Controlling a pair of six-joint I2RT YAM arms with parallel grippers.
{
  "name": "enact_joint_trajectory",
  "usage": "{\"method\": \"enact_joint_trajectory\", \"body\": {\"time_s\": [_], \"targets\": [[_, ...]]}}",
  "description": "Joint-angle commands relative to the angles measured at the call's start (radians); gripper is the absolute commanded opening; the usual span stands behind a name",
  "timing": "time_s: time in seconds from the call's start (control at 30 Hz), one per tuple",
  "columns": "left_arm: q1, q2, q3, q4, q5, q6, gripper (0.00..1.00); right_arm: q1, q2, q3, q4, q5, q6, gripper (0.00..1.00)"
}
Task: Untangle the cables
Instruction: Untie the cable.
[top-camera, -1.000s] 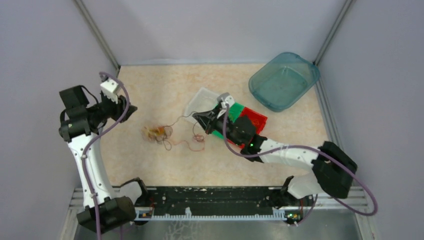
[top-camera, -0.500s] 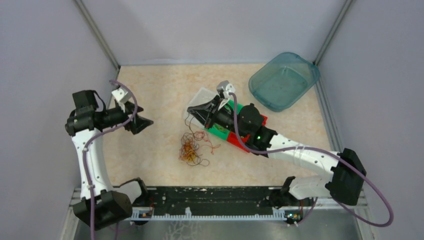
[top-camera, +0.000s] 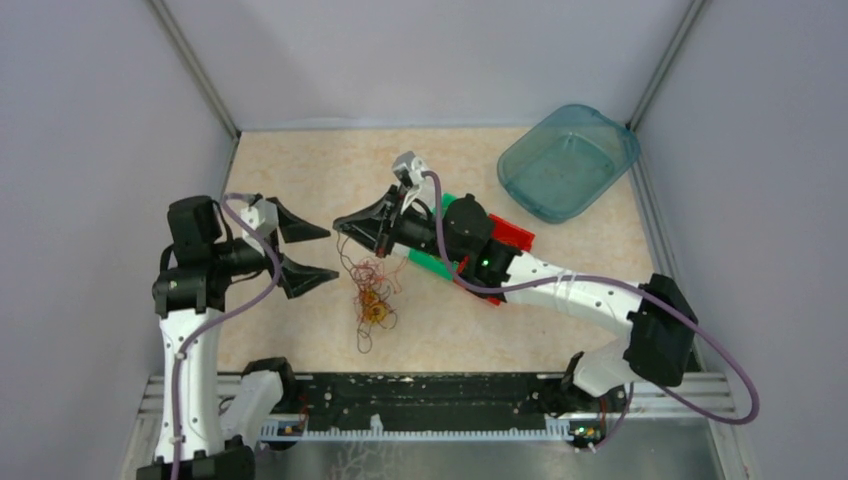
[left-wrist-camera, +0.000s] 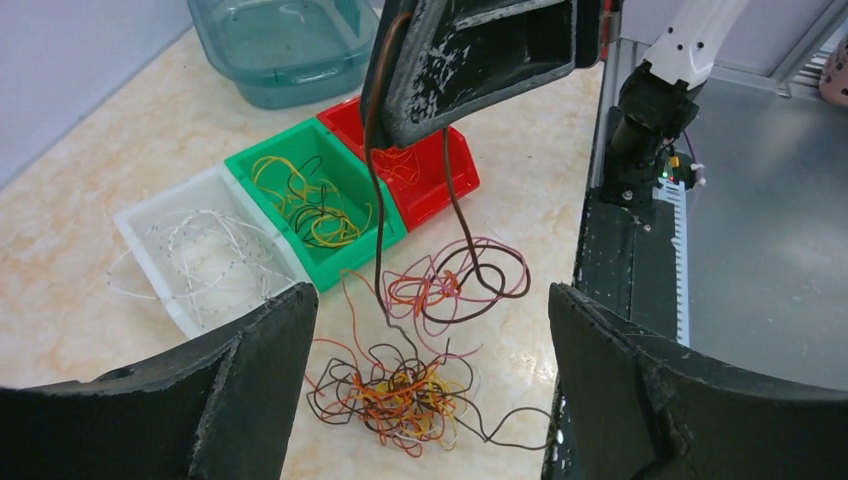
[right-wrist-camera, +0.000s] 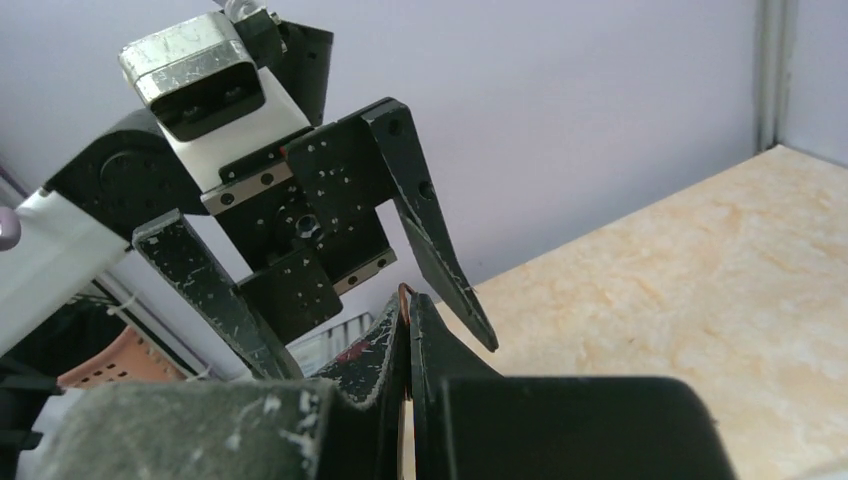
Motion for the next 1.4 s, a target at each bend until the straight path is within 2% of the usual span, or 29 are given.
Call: {"method": "enact_joint_trajectory", "body": {"time_s": [0.0, 0.1, 0.23, 0.4, 0.47, 0.5, 0.57, 0.6, 0.67, 0.73, 0.83, 1.0, 1.13, 1.23, 1.37], "targets": [[-0.008, -0.063, -0.046, 0.329, 0.068, -0.269, 0.9, 0.019, 0.024, 0.079, 0.125, -0.048, 0.066, 0.0], [-0.01, -0.052, -0.042, 0.331, 0.096, -0.311, 0.9, 0.038, 0.042, 0.093, 0.138, -0.048, 0.065, 0.0], [-0.023, -0.053, -0.063, 0.369, 0.052, -0.347, 0.86, 0.061, 0.063, 0.117, 0.133, -0.043, 0.049, 0.0], [-0.038, -0.076, -0.124, 0.443, 0.063, -0.44, 0.73, 0.071, 0.079, 0.139, 0.121, -0.025, 0.024, 0.0], [-0.04, -0.077, -0.136, 0.445, 0.07, -0.446, 0.59, 0.071, 0.082, 0.136, 0.126, -0.016, 0.019, 0.0], [-0.04, -0.076, -0.138, 0.444, 0.068, -0.448, 0.46, 0.071, 0.083, 0.136, 0.127, -0.016, 0.02, 0.0], [-0.041, -0.073, -0.134, 0.444, 0.052, -0.453, 0.12, 0.071, 0.086, 0.135, 0.123, -0.022, 0.02, 0.0], [-0.041, -0.07, -0.127, 0.447, 0.038, -0.46, 0.01, 0.071, 0.088, 0.135, 0.117, -0.023, 0.019, 0.05], [-0.041, -0.065, -0.107, 0.462, 0.027, -0.475, 0.0, 0.071, 0.08, 0.124, 0.108, -0.021, 0.015, 0.26], [-0.041, -0.063, -0.084, 0.478, 0.009, -0.491, 0.0, 0.068, 0.051, 0.091, 0.104, -0.004, 0.0, 0.44], [-0.04, -0.065, -0.057, 0.511, -0.029, -0.515, 0.0, 0.035, -0.022, -0.008, 0.101, 0.022, -0.002, 0.59], [-0.04, -0.067, -0.008, 0.511, -0.051, -0.534, 0.0, -0.065, -0.196, -0.267, 0.132, 0.036, 0.03, 0.7], [-0.04, -0.066, 0.016, 0.512, -0.06, -0.545, 0.0, -0.07, -0.288, -0.436, 0.114, 0.04, -0.031, 0.74], [-0.04, -0.06, 0.029, 0.512, -0.054, -0.555, 0.0, -0.066, -0.268, -0.498, 0.118, 0.028, -0.067, 0.75], [-0.04, -0.057, 0.043, 0.512, -0.06, -0.564, 0.0, -0.042, -0.188, -0.48, 0.163, 0.014, -0.118, 0.75]]}}
